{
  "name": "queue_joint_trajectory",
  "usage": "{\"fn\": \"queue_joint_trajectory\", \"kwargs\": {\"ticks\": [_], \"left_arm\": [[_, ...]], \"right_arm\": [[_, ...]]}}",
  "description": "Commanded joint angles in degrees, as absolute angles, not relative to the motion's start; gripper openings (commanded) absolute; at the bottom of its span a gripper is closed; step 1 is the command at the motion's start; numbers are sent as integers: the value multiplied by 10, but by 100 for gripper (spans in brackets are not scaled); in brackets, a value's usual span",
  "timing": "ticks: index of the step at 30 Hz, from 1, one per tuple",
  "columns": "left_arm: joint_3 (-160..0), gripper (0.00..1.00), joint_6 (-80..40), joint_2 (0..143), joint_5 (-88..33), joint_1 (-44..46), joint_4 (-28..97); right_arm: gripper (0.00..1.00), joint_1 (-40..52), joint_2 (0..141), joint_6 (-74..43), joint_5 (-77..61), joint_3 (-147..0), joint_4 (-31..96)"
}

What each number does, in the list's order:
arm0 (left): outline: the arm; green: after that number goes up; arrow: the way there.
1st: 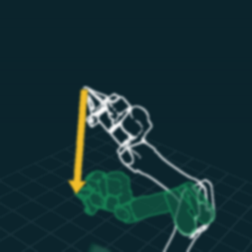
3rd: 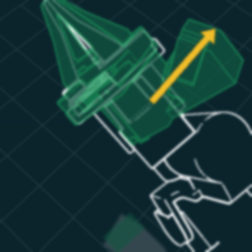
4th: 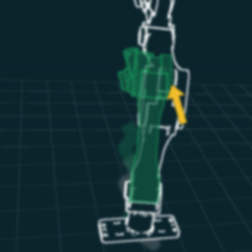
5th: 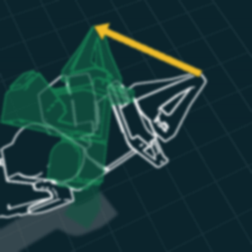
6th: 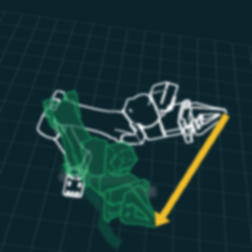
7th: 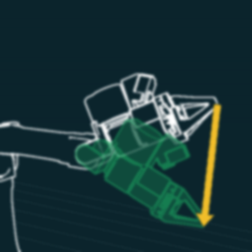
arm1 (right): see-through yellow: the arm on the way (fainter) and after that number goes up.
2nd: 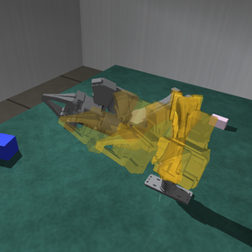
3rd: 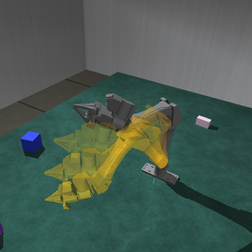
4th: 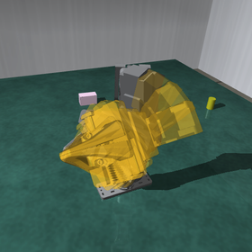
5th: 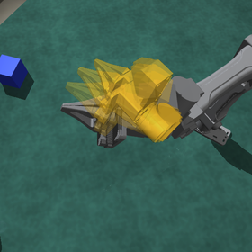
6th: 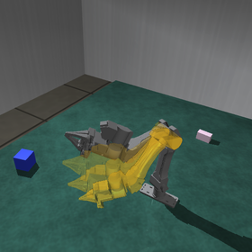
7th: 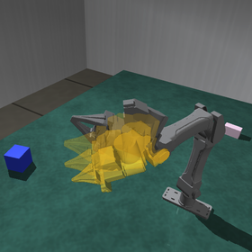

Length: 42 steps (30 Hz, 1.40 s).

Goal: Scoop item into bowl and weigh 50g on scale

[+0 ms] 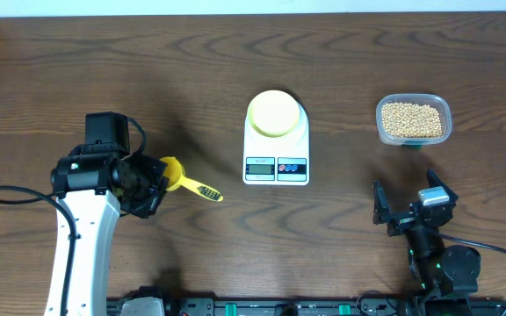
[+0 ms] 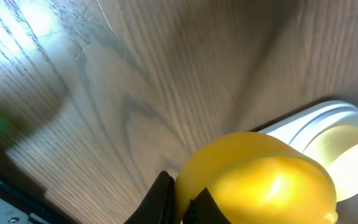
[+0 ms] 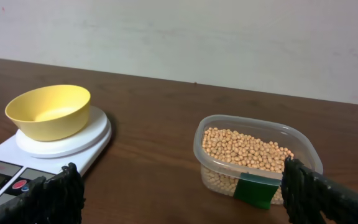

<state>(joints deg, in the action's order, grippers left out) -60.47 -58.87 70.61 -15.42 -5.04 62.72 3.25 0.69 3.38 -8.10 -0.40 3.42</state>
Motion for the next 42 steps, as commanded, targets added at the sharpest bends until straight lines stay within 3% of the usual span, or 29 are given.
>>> {"fn": "queue_joint_trajectory", "kwargs": {"ticks": [1, 16, 18, 23, 27, 34, 42], "left_arm": [[-610, 7, -561, 703, -161, -49, 634], [-610, 7, -561, 703, -161, -49, 668], [-610, 7, -562, 703, -161, -49, 668], [-610, 7, -562, 703, -161, -49, 668], [-610, 7, -562, 703, -161, -49, 668], [-610, 7, -562, 703, -161, -49, 668], [-610, 7, -562, 703, -160, -49, 668]], "right_arm": [[99, 38, 4, 33, -83, -3, 37], [99, 39, 4, 28, -107, -3, 35], [99, 39, 4, -29, -130, -3, 34], [99, 39, 4, -367, -211, -3, 27], [99, 39, 4, -505, -276, -3, 25], [99, 38, 4, -538, -277, -3, 25], [99, 38, 7, -403, -259, -8, 28]]}}
